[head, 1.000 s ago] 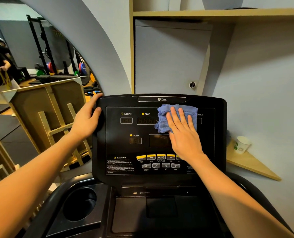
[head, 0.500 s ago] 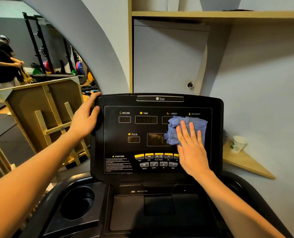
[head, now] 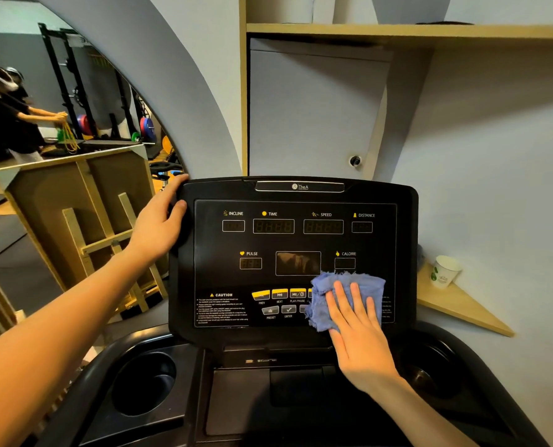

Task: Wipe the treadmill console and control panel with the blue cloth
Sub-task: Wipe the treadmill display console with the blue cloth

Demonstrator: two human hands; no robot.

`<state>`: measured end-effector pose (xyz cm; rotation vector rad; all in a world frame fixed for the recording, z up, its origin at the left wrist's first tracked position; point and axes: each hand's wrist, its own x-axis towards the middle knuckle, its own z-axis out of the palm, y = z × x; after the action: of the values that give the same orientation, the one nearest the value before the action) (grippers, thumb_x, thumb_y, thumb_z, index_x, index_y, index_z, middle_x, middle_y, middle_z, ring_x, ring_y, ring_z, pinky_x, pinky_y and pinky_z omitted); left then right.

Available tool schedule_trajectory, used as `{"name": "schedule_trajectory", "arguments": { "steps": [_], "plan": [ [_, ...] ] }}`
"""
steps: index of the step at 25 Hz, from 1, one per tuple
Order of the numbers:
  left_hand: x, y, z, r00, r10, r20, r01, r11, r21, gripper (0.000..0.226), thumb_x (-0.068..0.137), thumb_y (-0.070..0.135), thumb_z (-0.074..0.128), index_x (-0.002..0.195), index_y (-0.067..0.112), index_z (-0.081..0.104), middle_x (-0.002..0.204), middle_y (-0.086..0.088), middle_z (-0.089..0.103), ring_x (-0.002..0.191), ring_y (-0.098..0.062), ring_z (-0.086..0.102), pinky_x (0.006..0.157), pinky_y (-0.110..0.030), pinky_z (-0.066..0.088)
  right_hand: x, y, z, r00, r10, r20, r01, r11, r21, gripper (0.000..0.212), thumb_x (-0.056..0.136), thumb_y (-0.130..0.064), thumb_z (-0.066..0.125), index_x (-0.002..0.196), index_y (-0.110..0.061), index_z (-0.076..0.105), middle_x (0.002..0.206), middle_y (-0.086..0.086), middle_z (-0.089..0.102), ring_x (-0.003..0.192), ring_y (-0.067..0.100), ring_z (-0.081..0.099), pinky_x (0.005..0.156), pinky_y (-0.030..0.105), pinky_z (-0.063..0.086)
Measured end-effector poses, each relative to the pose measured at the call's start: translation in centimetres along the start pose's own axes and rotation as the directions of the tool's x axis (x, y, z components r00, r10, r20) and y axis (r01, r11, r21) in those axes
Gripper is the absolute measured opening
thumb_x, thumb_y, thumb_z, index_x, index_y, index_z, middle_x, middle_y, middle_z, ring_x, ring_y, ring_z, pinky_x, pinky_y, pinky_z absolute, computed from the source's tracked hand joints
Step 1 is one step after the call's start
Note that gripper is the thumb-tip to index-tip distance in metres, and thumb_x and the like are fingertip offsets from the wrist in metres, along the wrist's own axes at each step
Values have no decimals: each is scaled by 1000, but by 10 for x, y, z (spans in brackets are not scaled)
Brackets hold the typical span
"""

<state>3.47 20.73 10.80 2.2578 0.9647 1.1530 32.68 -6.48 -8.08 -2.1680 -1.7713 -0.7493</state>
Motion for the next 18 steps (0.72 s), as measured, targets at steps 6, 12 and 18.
{"name": "schedule_trajectory", "arguments": {
  "steps": [6,12,18],
  "plan": [
    [0,1,1,1000,0,-6,0,1000,1,50,104,22,39,150,39,31,145,1,51,122,-20,53,98,-32,37,-24,-6,7,983,-8,185,1,999,38,61,107,-39,6,159,-13,25,166,13,24,154,38,18,120,56,17],
    [0,1,2,1000,-18,-24,18,1000,10,50,104,23,39,149,43,30,146,0,51,124,-14,47,99,-31,34,-26,-16,-4,984,-14,178,2,998,69,61,107,-40,8,155,-13,34,163,12,33,150,38,28,114,56,25],
    [5,-6,1,1000,-13,-6,13,1000,20,50,104,25,39,149,45,29,147,1,50,126,-23,51,100,-37,38,-26,-43,-2,992,-69,109,61,995,77,55,107,-37,23,156,-14,34,164,9,29,151,36,27,115,56,29]
  ]
}}
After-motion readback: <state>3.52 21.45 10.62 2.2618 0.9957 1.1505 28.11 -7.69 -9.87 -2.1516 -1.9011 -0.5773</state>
